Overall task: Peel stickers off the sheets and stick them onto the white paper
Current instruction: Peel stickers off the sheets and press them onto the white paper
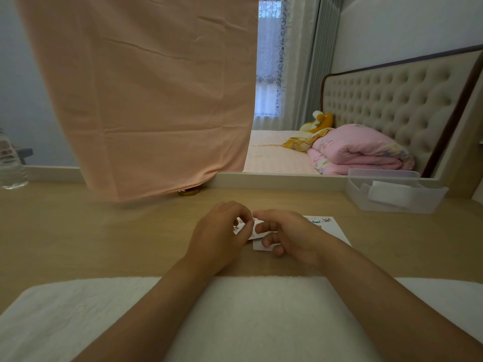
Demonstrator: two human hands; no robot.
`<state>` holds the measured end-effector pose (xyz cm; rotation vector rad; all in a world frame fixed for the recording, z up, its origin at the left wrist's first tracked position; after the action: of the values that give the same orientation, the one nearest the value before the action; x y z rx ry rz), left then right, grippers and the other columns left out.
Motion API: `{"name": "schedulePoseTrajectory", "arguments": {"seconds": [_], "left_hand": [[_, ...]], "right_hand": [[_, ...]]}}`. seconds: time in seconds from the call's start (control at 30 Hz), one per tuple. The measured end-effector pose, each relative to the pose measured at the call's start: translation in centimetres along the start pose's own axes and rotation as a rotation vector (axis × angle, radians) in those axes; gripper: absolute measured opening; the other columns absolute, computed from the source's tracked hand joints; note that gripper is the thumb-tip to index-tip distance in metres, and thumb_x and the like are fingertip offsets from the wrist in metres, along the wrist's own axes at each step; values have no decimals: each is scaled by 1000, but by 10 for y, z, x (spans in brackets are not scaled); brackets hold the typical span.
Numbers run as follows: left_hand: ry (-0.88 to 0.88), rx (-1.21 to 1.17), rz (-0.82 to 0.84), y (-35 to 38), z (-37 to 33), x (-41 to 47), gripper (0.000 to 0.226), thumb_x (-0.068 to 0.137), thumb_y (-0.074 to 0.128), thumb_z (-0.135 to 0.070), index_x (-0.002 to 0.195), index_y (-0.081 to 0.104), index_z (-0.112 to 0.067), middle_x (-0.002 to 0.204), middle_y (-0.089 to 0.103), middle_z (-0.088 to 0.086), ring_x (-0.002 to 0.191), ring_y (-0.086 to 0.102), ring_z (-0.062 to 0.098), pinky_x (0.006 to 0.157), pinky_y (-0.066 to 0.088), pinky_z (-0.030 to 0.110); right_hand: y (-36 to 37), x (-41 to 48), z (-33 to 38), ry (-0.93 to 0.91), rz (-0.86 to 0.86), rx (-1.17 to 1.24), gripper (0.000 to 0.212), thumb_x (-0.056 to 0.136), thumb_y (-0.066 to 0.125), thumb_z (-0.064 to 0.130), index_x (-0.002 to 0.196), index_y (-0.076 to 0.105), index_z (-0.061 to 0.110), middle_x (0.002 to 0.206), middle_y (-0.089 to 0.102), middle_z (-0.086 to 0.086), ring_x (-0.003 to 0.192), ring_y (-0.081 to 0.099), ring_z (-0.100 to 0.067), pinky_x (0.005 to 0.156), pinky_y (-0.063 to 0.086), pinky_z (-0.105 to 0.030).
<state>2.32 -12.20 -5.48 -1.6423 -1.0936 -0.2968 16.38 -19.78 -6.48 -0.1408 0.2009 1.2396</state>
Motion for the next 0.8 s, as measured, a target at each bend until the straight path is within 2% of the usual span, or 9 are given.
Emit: {"name": "schedulePoseTrajectory", "arguments": {"seconds": [0.07, 0.2, 0.33, 0.43, 0.5, 0.6, 0.67, 0.8], "left_hand": [[-130, -186, 11, 1, 2, -1, 13, 90, 68, -22, 82, 62, -31, 81, 62, -20, 81, 58, 3, 65, 45, 14], [-304, -438, 31, 2, 4, -1, 11, 91, 69, -19, 82, 67, -26, 81, 68, -12, 79, 63, 4, 65, 49, 15], [-356, -520, 58, 4, 2, -2, 8, 91, 70, -16, 84, 69, -20, 82, 69, -10, 77, 63, 2, 66, 49, 13], [-360, -519, 80, 5, 1, -1, 6, 92, 69, -16, 86, 70, -19, 83, 69, -9, 77, 62, 1, 65, 47, 12], [-393, -543, 95, 7, 2, -2, 7, 92, 68, -17, 87, 71, -21, 85, 71, -6, 82, 64, 5, 69, 53, 20], [-516, -697, 91, 10, 2, -3, 9, 93, 67, -18, 89, 75, -20, 90, 74, -3, 87, 67, 13, 78, 57, 36], [-627, -793, 103, 12, -1, -3, 13, 95, 64, -18, 94, 76, -20, 93, 75, -4, 90, 68, 13, 81, 58, 35], [-781, -969, 161, 14, -10, 11, 15, 96, 62, -18, 106, 73, -21, 105, 76, 0, 99, 69, 18, 87, 58, 37]], "right_hand": [[-2, -2, 4, -87, -34, -28, 23, 93, 67, 27, 115, 70, 17, 93, 69, -6, 63, 60, -18, 50, 36, -27], [-7, -7, 16, -310, -126, -206, 17, 91, 71, 14, 107, 73, 20, 94, 76, -5, 66, 68, -16, 50, 43, -27], [-11, -9, 18, -402, -177, -301, 7, 89, 74, 13, 94, 76, 16, 83, 76, -4, 65, 70, -14, 50, 45, -26], [-13, -9, 20, -440, -193, -340, 4, 88, 75, 12, 92, 76, 13, 79, 74, -2, 61, 68, -13, 47, 44, -20], [-14, -9, 21, -472, -195, -370, 4, 89, 74, 10, 90, 77, 12, 79, 73, -1, 59, 67, -15, 49, 45, -16], [-15, -7, 22, -536, -202, -423, 10, 89, 73, 9, 83, 76, 17, 80, 72, 0, 57, 66, -17, 60, 56, -28], [-17, -7, 24, -556, -228, -473, 13, 89, 72, 12, 81, 75, 22, 80, 72, 2, 58, 67, -17, 67, 59, -35], [-29, -9, 33, -555, -270, -488, 11, 91, 70, 15, 83, 73, 23, 81, 71, 4, 58, 68, -16, 65, 56, -31]]}}
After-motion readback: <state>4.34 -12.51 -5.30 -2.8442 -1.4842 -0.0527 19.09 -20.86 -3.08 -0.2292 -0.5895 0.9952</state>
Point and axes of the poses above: each hand's wrist, its own x-axis towards the middle knuckle, its own y-axis out of the palm, z = x × y, the point moved 4 cm from there along x, towards the middle knuckle
